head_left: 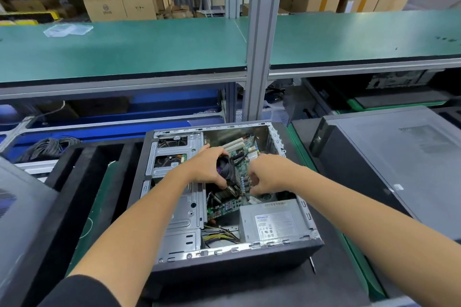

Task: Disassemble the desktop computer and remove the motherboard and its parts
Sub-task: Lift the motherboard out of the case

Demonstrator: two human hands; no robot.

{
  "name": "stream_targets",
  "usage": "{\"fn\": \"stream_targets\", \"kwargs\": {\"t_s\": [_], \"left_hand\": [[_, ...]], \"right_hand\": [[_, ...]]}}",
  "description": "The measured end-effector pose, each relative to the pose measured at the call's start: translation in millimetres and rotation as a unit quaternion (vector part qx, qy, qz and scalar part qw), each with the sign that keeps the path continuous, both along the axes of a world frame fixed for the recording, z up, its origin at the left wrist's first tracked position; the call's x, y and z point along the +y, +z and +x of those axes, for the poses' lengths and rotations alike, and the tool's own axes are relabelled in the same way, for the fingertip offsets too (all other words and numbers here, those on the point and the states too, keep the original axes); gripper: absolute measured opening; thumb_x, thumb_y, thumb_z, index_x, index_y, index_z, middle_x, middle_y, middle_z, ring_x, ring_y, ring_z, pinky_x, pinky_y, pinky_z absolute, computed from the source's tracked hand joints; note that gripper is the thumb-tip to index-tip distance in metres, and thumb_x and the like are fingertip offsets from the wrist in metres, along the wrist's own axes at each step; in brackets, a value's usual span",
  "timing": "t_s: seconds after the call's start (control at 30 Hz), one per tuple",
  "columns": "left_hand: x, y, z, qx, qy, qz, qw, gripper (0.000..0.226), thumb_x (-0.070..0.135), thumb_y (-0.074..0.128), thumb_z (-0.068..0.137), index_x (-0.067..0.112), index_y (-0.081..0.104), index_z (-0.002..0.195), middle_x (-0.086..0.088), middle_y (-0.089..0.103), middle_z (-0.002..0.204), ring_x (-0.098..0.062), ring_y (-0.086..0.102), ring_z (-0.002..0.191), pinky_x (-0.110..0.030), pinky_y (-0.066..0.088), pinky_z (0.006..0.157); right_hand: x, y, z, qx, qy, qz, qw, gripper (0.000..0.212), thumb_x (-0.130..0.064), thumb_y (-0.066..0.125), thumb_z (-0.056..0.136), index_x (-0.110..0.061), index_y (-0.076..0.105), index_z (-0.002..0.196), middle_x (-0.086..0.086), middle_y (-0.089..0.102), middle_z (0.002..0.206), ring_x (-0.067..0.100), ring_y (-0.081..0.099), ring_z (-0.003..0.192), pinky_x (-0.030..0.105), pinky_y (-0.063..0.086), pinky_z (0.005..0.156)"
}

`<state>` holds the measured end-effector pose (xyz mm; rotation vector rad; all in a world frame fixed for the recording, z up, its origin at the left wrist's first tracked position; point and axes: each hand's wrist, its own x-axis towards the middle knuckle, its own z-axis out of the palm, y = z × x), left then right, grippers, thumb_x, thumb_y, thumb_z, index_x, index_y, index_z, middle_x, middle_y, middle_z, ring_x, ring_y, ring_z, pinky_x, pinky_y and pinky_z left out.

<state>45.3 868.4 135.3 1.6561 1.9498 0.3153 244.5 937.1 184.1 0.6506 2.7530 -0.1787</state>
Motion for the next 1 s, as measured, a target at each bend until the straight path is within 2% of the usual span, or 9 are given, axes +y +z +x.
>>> {"fn": "stream_targets", "kwargs": {"t_s": [0.1, 0.2, 0.3, 0.37, 0.5, 0.6, 0.67, 0.83, 1.0], "left_hand": [[-1, 1, 1, 0.004, 0.002, -0.002, 1.000, 0.094, 0.046, 0.080, 0.051, 0.023, 0.041, 0.134, 0.000, 0.046, 0.134, -0.028, 0.016, 0.140, -0.042, 0.031, 0.106], [-1, 3, 2, 0.008, 0.003, 0.000, 1.000, 0.092, 0.043, 0.081, 0.053, 0.021, 0.041, 0.133, 0.000, 0.047, 0.130, -0.026, 0.021, 0.136, -0.041, 0.034, 0.104], [-2, 3, 4, 0.011, 0.009, 0.009, 1.000, 0.090, 0.037, 0.082, 0.057, 0.020, 0.041, 0.135, -0.001, 0.048, 0.131, -0.025, 0.023, 0.134, -0.036, 0.032, 0.101], [-3, 3, 5, 0.011, 0.012, 0.014, 1.000, 0.089, 0.035, 0.083, 0.059, 0.019, 0.041, 0.136, -0.001, 0.047, 0.133, -0.025, 0.022, 0.135, -0.035, 0.031, 0.102], [-3, 3, 6, 0.008, 0.015, 0.015, 1.000, 0.089, 0.034, 0.083, 0.059, 0.020, 0.041, 0.136, -0.001, 0.047, 0.135, -0.025, 0.021, 0.136, -0.034, 0.030, 0.101], [-3, 2, 5, 0.005, 0.014, 0.010, 1.000, 0.090, 0.036, 0.082, 0.059, 0.021, 0.040, 0.137, -0.001, 0.046, 0.137, -0.026, 0.018, 0.139, -0.038, 0.029, 0.106], [-3, 2, 5, 0.003, 0.014, 0.007, 1.000, 0.091, 0.037, 0.082, 0.059, 0.021, 0.040, 0.137, -0.001, 0.044, 0.140, -0.028, 0.015, 0.141, -0.042, 0.027, 0.110], [-3, 4, 6, 0.005, 0.011, 0.007, 1.000, 0.090, 0.036, 0.084, 0.060, 0.021, 0.040, 0.137, -0.001, 0.044, 0.140, -0.028, 0.016, 0.141, -0.042, 0.026, 0.110], [-2, 7, 7, 0.011, 0.008, 0.007, 1.000, 0.089, 0.034, 0.084, 0.061, 0.019, 0.040, 0.136, -0.002, 0.045, 0.137, -0.027, 0.021, 0.137, -0.039, 0.030, 0.106]], "right_hand": [[-11, -4, -5, -0.020, 0.046, 0.035, 0.998, 0.028, -0.038, 0.072, 0.082, -0.011, 0.064, 0.079, 0.005, 0.066, 0.089, 0.026, 0.063, 0.084, 0.034, 0.053, 0.065], [-17, -5, -8, -0.019, 0.053, 0.037, 0.998, 0.035, -0.044, 0.071, 0.083, -0.010, 0.067, 0.085, 0.002, 0.064, 0.082, 0.024, 0.062, 0.084, 0.033, 0.053, 0.067], [-21, -10, -9, -0.016, 0.062, 0.053, 0.997, 0.038, -0.040, 0.068, 0.086, -0.010, 0.052, 0.070, 0.002, 0.055, 0.074, 0.026, 0.055, 0.077, 0.036, 0.053, 0.069], [-25, -13, -9, -0.021, 0.046, 0.050, 0.997, 0.042, -0.032, 0.067, 0.088, -0.015, 0.037, 0.063, 0.000, 0.045, 0.068, 0.026, 0.051, 0.074, 0.035, 0.050, 0.065], [-27, -13, -11, 0.001, -0.025, -0.024, 0.999, 0.030, -0.015, 0.066, 0.079, -0.013, 0.041, 0.062, 0.004, 0.049, 0.064, 0.025, 0.052, 0.063, 0.029, 0.047, 0.056], [-18, 0, -5, 0.009, -0.069, -0.051, 0.996, 0.034, -0.015, 0.066, 0.075, -0.014, 0.036, 0.058, 0.000, 0.037, 0.053, 0.020, 0.039, 0.050, 0.023, 0.036, 0.046], [-10, 11, 3, 0.006, -0.096, -0.047, 0.994, 0.036, -0.013, 0.065, 0.075, -0.014, 0.034, 0.058, 0.000, 0.036, 0.052, 0.018, 0.038, 0.048, 0.024, 0.036, 0.047], [9, 28, 16, 0.003, -0.160, 0.067, 0.985, 0.026, -0.006, 0.058, 0.078, -0.013, 0.036, 0.065, 0.001, 0.043, 0.062, 0.015, 0.040, 0.050, 0.025, 0.033, 0.045], [18, 23, 14, 0.006, -0.144, 0.116, 0.983, 0.031, -0.004, 0.056, 0.084, -0.014, 0.033, 0.067, 0.001, 0.040, 0.068, 0.015, 0.036, 0.053, 0.032, 0.038, 0.056]]}}
